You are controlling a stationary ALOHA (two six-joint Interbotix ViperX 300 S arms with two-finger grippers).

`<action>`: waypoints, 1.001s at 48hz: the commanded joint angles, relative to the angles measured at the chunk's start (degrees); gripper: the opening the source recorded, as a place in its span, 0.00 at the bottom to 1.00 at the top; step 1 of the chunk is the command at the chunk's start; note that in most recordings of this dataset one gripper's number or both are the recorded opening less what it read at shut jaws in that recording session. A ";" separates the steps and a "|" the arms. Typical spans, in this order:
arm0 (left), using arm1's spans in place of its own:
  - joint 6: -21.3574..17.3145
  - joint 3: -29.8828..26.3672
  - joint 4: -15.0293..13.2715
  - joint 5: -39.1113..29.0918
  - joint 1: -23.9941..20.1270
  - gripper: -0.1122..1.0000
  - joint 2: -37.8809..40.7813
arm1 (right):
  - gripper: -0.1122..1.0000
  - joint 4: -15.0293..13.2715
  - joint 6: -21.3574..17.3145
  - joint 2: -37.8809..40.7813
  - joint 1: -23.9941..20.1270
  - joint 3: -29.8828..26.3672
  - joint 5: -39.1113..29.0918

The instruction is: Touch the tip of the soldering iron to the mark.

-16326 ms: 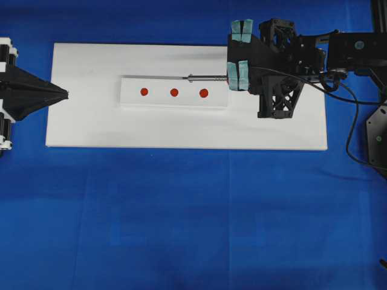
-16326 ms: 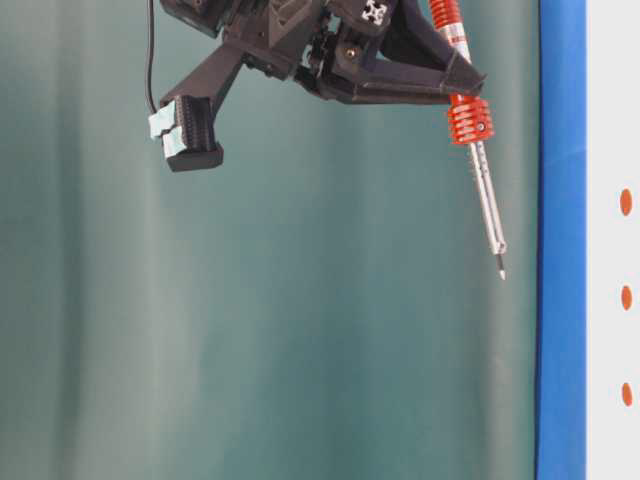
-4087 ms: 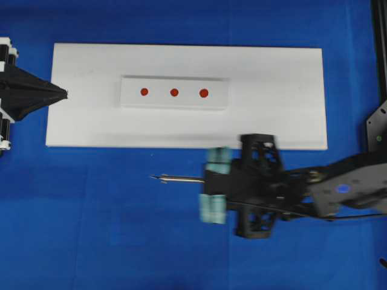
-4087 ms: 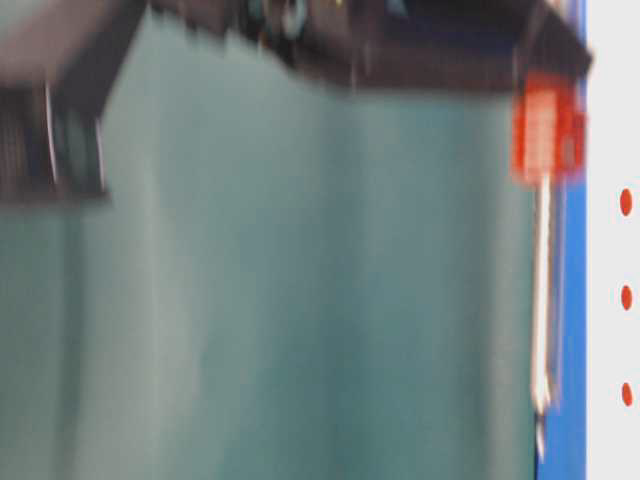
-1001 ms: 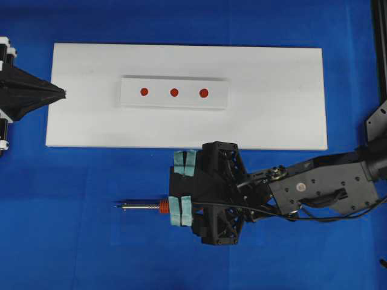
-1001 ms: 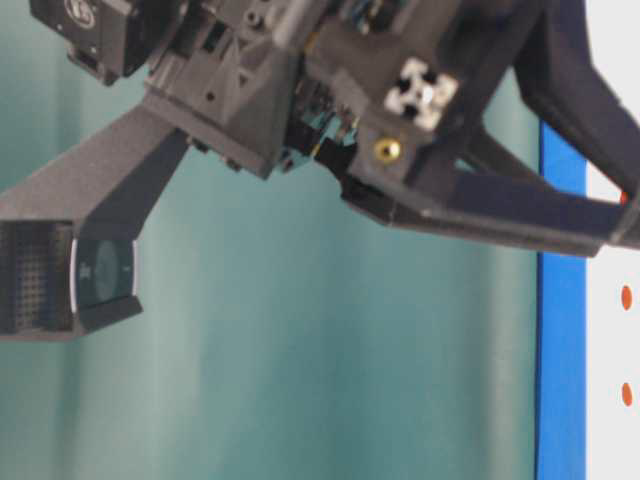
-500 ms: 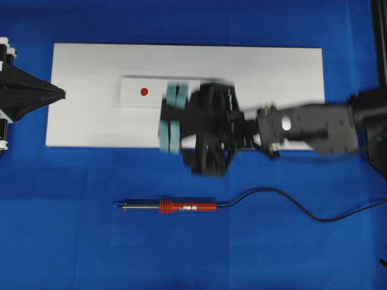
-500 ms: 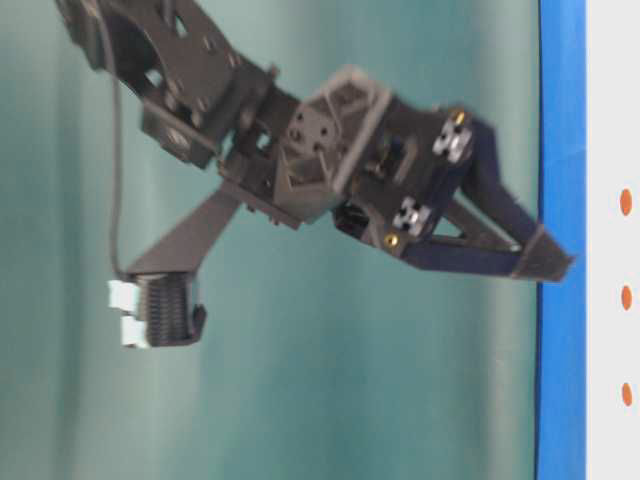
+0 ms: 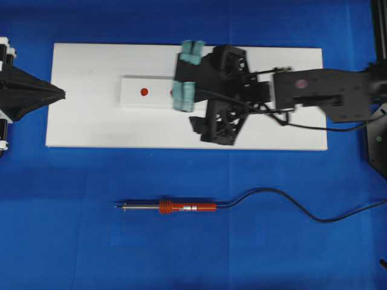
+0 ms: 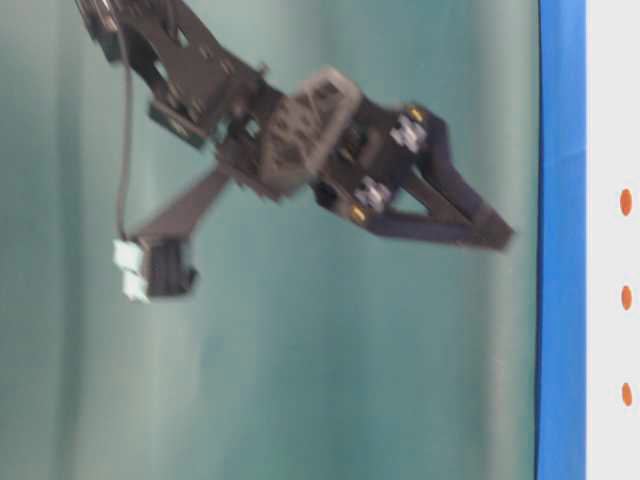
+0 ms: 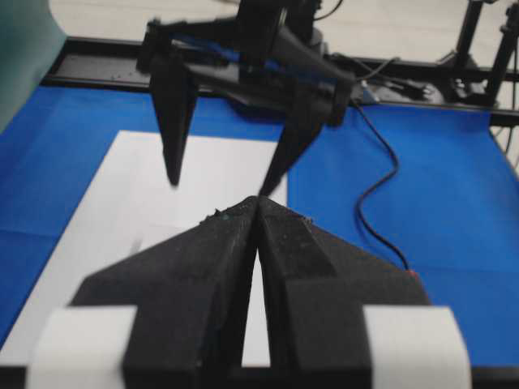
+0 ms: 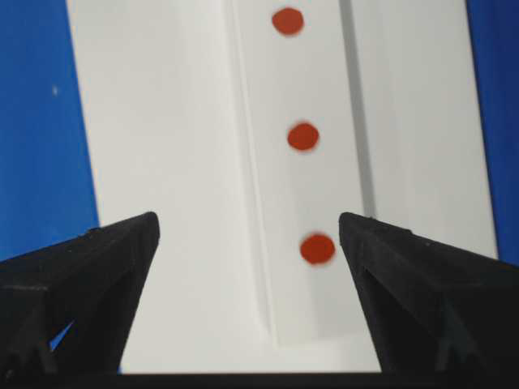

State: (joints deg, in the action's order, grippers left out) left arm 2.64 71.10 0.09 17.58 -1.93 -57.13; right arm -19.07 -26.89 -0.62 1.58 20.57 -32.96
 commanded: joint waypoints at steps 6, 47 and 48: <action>0.09 -0.62 0.09 0.26 0.09 0.12 0.09 | 0.89 -0.79 -0.09 -10.46 1.05 4.39 1.41; 0.18 -0.62 0.09 0.53 0.09 0.12 -0.09 | 0.87 -0.97 -0.97 -57.74 3.34 40.43 15.21; 0.18 -0.62 0.09 0.53 0.09 0.12 -0.09 | 0.87 -0.79 -0.97 -58.18 3.34 40.96 15.29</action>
State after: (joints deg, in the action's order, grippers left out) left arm 2.72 71.10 0.00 17.58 -1.93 -57.39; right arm -20.21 -27.77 -57.22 4.83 60.64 -18.72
